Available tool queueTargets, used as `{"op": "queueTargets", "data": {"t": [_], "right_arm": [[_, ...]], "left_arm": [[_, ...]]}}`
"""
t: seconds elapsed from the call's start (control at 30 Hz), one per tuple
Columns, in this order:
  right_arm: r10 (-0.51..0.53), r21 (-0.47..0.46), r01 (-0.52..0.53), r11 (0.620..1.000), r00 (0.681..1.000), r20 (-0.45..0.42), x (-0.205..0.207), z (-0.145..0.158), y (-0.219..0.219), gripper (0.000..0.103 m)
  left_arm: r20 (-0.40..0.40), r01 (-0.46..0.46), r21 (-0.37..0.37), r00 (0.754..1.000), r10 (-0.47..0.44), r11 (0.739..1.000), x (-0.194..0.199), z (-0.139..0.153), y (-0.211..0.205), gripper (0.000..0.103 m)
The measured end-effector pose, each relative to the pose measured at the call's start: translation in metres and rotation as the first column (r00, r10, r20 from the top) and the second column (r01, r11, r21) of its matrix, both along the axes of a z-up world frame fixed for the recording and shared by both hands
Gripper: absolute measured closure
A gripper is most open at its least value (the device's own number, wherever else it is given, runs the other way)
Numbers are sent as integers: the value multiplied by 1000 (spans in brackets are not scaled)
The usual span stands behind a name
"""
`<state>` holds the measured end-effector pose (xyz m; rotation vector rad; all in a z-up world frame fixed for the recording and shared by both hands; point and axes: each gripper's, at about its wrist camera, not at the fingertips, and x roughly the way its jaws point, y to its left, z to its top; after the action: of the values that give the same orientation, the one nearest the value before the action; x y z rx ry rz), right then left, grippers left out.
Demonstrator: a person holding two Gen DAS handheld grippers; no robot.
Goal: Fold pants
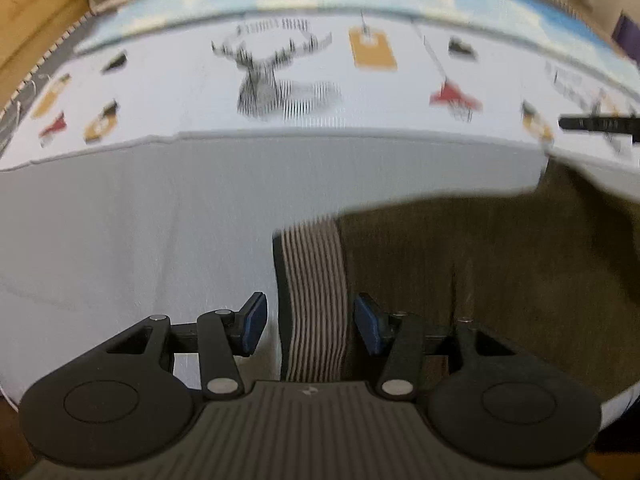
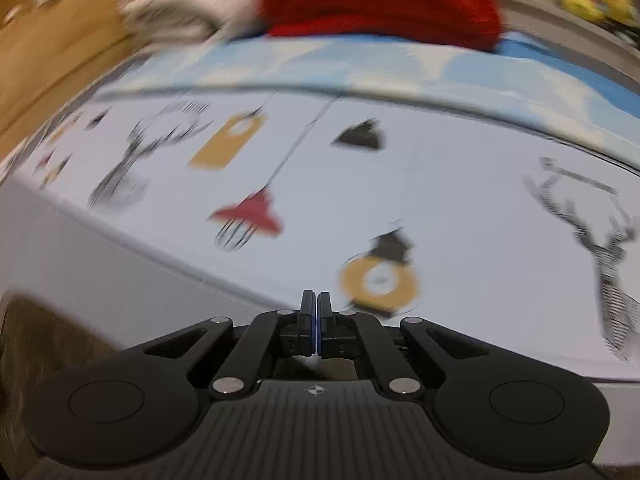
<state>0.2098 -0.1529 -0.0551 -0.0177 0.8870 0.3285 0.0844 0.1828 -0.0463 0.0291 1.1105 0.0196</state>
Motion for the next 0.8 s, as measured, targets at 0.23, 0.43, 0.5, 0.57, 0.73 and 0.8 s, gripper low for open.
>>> {"op": "queueTargets", "data": {"t": [0.23,0.43,0.5,0.57,0.73,0.8], "right_arm": [[-149,76,140,987,981,128,-25,50,-56,98],[-282,185,250,950,943,178,-73,91,-142,88],[-340,195,304,933,921,190,-92,103,-175,88],[-417,217,377,900,890,184,-115,112,-214,88],[-557,216,517,828,802,214,-179,122,-293,88],[-614,221,575,788,760,214,-203,118,-319,84]], "left_arm": [[87,-10,-67,996,16,998,1,22,-15,48],[124,8,-91,992,3,996,2,35,-48,48],[135,26,-94,991,-13,995,2,37,-62,48],[138,48,-90,990,-35,995,2,37,-76,48],[159,114,-54,982,-104,992,6,40,-113,46],[160,133,-35,979,-126,990,8,40,-125,45]]}}
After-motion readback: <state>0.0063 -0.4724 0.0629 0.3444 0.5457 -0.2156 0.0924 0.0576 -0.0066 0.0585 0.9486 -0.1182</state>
